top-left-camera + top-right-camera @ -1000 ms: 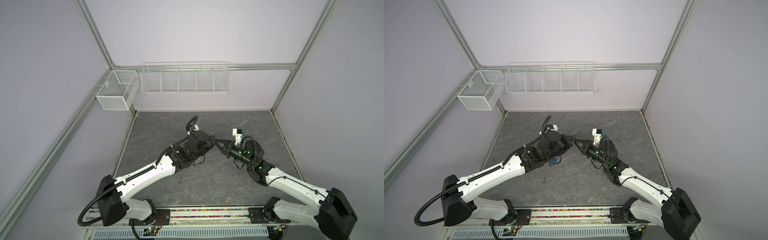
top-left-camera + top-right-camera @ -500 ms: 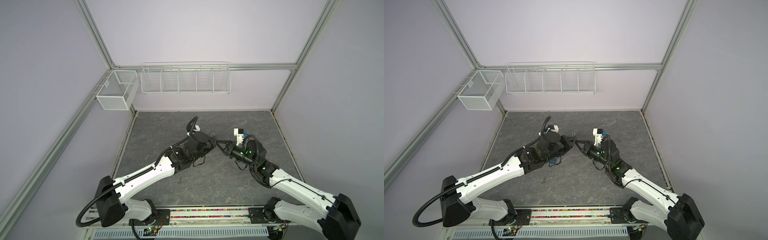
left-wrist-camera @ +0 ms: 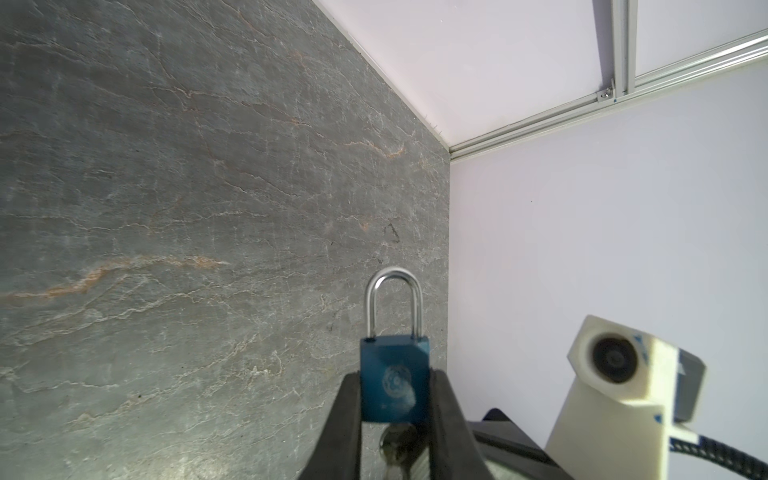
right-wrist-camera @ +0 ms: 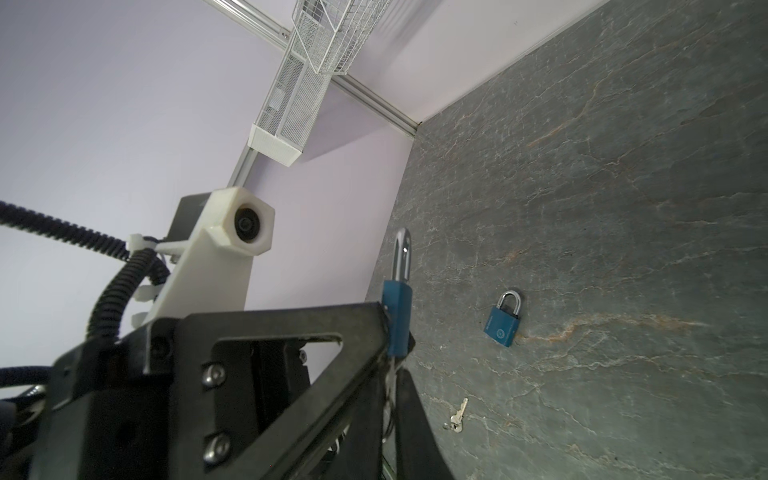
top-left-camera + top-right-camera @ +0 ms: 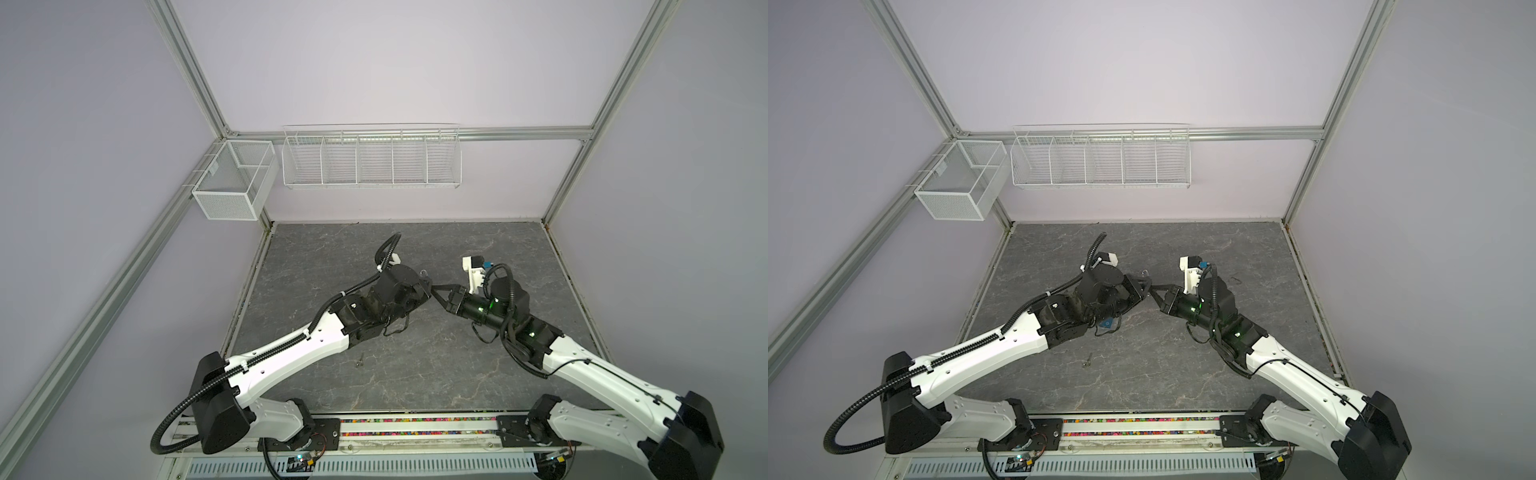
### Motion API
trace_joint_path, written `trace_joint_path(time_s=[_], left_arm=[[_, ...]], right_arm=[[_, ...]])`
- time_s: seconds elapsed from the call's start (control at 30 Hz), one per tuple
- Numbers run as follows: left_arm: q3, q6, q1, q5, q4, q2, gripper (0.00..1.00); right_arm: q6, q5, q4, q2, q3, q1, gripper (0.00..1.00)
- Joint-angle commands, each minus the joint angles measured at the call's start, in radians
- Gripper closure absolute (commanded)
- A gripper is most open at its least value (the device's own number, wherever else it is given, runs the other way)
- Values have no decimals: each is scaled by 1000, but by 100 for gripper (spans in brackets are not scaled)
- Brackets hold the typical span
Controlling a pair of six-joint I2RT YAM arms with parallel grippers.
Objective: Unlock with the key
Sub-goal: 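Open the right gripper to release the key left in the padlock, then move the right gripper over the padlock's silver shackle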
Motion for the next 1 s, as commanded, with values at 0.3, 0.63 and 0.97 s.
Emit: trace_joint_path(time_s=[0.3, 0.63, 0.97], left_arm=[[-15, 258, 20, -72, -147, -63, 100], [-358, 743, 21, -38, 162, -196, 100], [-516, 992, 20, 20, 347, -234, 100]], right_arm=[[-215, -23, -332, -46, 145, -38, 56], [-457, -101, -689, 153, 426, -59, 27], [-577, -99, -788, 377, 574, -27, 17]])
